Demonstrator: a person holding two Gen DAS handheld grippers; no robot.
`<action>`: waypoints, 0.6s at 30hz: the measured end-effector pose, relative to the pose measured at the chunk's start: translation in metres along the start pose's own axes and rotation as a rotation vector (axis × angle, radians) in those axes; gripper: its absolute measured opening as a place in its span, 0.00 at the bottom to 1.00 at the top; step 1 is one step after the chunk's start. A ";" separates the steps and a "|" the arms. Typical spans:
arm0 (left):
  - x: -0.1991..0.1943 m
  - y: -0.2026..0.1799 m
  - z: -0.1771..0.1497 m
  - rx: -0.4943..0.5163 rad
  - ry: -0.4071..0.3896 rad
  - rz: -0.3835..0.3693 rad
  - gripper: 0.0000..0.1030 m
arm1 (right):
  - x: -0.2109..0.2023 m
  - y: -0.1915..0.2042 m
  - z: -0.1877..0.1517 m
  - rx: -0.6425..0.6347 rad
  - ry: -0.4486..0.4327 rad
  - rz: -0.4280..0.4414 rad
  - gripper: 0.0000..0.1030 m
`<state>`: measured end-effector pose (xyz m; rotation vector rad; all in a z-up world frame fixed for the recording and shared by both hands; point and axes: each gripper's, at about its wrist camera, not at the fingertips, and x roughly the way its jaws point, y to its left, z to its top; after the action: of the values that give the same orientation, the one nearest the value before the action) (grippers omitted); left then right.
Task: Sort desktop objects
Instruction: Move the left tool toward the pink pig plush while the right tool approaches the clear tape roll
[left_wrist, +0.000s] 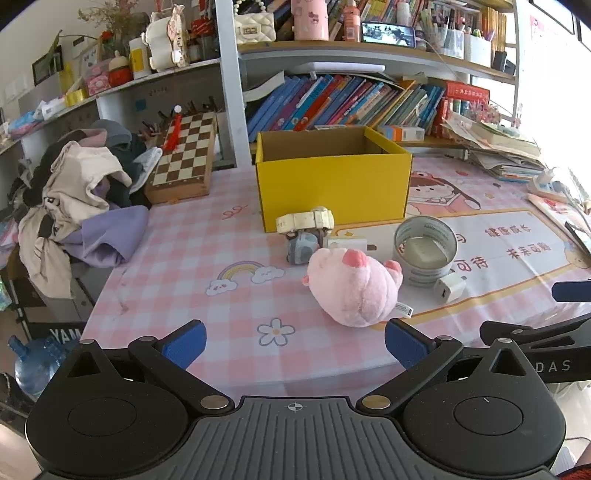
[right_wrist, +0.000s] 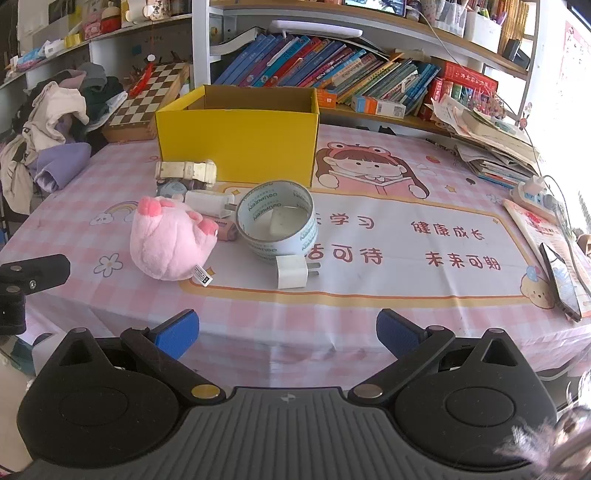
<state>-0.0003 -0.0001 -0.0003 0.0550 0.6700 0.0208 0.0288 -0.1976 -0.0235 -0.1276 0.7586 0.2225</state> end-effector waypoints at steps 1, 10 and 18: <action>0.000 0.000 -0.001 0.002 0.004 0.001 1.00 | 0.000 0.000 0.000 -0.001 -0.001 -0.001 1.00; 0.000 -0.001 -0.002 0.026 0.041 -0.009 1.00 | -0.002 0.003 -0.001 -0.007 -0.008 -0.006 1.00; 0.002 -0.002 -0.006 0.013 0.029 -0.014 1.00 | -0.003 0.004 -0.001 -0.008 -0.012 -0.010 1.00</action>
<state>-0.0024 -0.0020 -0.0059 0.0627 0.6993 0.0034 0.0251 -0.1947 -0.0226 -0.1375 0.7454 0.2170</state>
